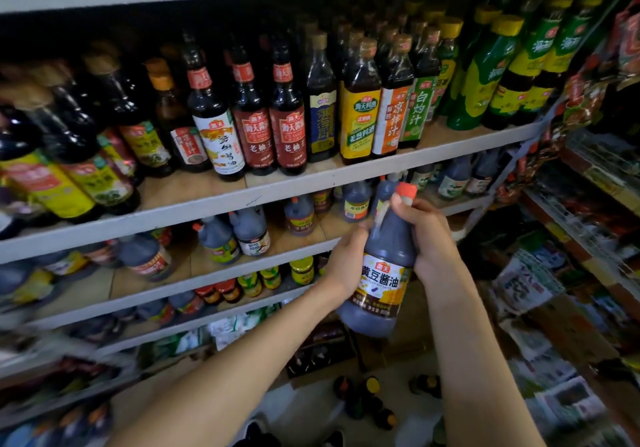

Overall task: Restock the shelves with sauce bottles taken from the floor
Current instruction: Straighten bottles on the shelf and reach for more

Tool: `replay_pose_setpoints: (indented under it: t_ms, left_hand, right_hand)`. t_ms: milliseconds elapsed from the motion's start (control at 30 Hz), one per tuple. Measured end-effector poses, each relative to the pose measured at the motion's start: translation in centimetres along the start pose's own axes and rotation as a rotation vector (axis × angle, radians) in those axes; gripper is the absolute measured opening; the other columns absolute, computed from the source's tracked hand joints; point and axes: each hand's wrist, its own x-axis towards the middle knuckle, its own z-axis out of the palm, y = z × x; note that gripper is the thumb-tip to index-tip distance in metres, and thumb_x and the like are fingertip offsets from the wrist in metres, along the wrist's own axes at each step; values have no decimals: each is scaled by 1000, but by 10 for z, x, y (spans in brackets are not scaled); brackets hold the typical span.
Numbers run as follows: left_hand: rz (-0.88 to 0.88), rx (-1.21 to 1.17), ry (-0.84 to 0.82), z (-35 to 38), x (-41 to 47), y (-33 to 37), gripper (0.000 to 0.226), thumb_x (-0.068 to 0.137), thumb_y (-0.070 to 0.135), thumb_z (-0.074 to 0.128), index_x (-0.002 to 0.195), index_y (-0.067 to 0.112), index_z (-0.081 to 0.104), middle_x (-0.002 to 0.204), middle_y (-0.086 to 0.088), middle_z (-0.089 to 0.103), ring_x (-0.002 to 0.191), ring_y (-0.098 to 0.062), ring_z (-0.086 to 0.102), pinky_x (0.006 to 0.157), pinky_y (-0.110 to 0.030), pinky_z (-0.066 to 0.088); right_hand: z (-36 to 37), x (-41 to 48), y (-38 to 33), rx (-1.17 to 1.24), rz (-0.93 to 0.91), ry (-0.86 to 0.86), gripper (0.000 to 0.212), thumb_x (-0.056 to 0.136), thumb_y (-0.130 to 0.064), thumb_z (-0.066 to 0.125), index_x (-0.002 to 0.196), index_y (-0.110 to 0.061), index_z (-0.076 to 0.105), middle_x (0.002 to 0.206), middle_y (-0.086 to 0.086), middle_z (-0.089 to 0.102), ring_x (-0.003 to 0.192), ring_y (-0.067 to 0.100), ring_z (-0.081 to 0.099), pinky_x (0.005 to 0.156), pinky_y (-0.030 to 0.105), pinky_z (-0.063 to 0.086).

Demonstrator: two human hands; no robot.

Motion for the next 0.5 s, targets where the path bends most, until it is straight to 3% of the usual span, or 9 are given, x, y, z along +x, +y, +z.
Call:
replay_pose_setpoints:
  t_ms: [133, 200, 267, 333, 433, 500]
  left_hand:
    - [-2, -10, 54, -39, -14, -10, 57, 75, 66, 39, 97, 21, 66, 92, -9, 75, 90, -28, 71, 86, -47, 53]
    - [32, 9, 78, -57, -23, -14, 57, 77, 64, 37, 95, 17, 65, 94, -11, 74, 93, -29, 69, 88, -47, 52]
    - [44, 13, 95, -78, -32, -20, 48, 77, 61, 37, 84, 23, 65, 93, -11, 73, 92, -28, 68, 87, -47, 51]
    - [36, -7, 93, -101, -41, -28, 40, 78, 60, 38, 80, 31, 65, 93, -10, 74, 91, -26, 69, 84, -44, 52]
    - [29, -10, 92, -143, -56, -44, 38, 84, 61, 38, 83, 37, 67, 93, -2, 75, 89, -19, 71, 82, -43, 55]
    - [23, -8, 94, -174, -67, -53, 37, 86, 62, 38, 86, 39, 67, 94, -1, 75, 92, -21, 71, 90, -51, 53]
  right_hand:
    - [34, -8, 24, 8, 32, -53, 30, 78, -15, 81, 98, -2, 63, 108, 27, 71, 105, 43, 68, 94, 54, 55]
    - [51, -16, 35, -6, 36, -82, 38, 74, -19, 82, 102, -1, 64, 106, 27, 71, 102, 43, 68, 95, 53, 54]
    - [68, -26, 48, -25, 39, -106, 36, 71, -23, 82, 97, -4, 67, 93, 17, 75, 90, 33, 72, 82, 44, 59]
    - [84, -38, 64, -15, 40, -122, 20, 74, -20, 80, 87, -9, 69, 85, 10, 76, 80, 25, 75, 68, 35, 59]
    - [114, -58, 92, -31, 62, -115, 24, 77, -19, 80, 94, -7, 68, 90, 12, 75, 86, 27, 73, 79, 40, 57]
    - [138, -73, 111, -41, 79, -108, 25, 75, -20, 82, 93, -9, 69, 90, 12, 75, 88, 28, 72, 87, 45, 56]
